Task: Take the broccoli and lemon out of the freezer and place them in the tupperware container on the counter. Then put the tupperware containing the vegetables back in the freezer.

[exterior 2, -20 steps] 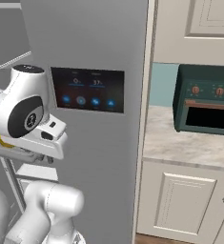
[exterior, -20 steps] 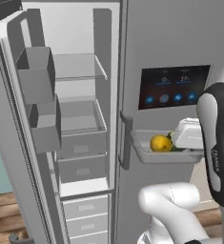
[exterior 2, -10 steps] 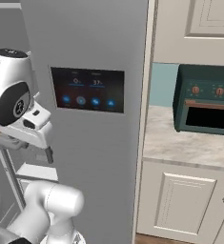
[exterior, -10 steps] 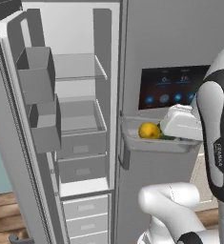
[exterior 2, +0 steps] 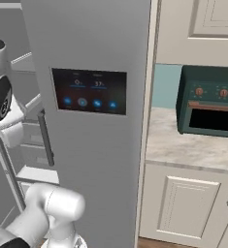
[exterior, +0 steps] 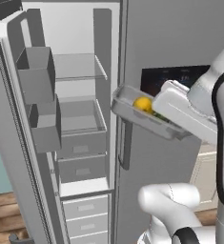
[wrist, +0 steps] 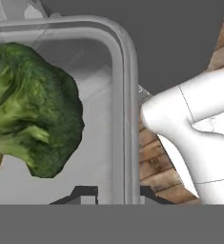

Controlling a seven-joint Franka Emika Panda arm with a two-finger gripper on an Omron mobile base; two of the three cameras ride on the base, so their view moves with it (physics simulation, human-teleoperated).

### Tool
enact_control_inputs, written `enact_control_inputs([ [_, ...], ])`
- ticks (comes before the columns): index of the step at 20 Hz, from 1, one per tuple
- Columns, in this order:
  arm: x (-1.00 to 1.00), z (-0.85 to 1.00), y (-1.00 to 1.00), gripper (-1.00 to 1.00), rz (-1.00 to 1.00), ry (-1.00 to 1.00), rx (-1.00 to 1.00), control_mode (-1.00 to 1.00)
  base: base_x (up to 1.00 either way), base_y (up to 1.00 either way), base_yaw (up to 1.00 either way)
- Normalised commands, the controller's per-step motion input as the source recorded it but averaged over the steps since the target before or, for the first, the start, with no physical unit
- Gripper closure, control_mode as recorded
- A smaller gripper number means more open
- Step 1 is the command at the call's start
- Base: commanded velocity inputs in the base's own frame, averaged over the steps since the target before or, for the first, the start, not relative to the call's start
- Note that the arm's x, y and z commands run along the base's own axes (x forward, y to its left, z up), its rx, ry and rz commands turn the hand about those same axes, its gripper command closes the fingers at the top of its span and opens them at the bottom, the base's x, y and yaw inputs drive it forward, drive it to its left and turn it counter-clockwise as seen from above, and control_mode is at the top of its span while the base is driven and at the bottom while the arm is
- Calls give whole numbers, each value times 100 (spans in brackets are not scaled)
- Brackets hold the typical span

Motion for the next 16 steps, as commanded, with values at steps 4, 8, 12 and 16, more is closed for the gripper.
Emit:
enact_control_inputs([
  [4,0,17,57,100,-49,-4,13,-100,0,0,0],
  [8,4,19,51,100,-47,-1,11,-100,0,0,0],
  [12,17,40,28,100,-41,9,8,-100,0,0,0],
  [16,18,62,14,100,-31,20,9,-100,0,0,0],
])
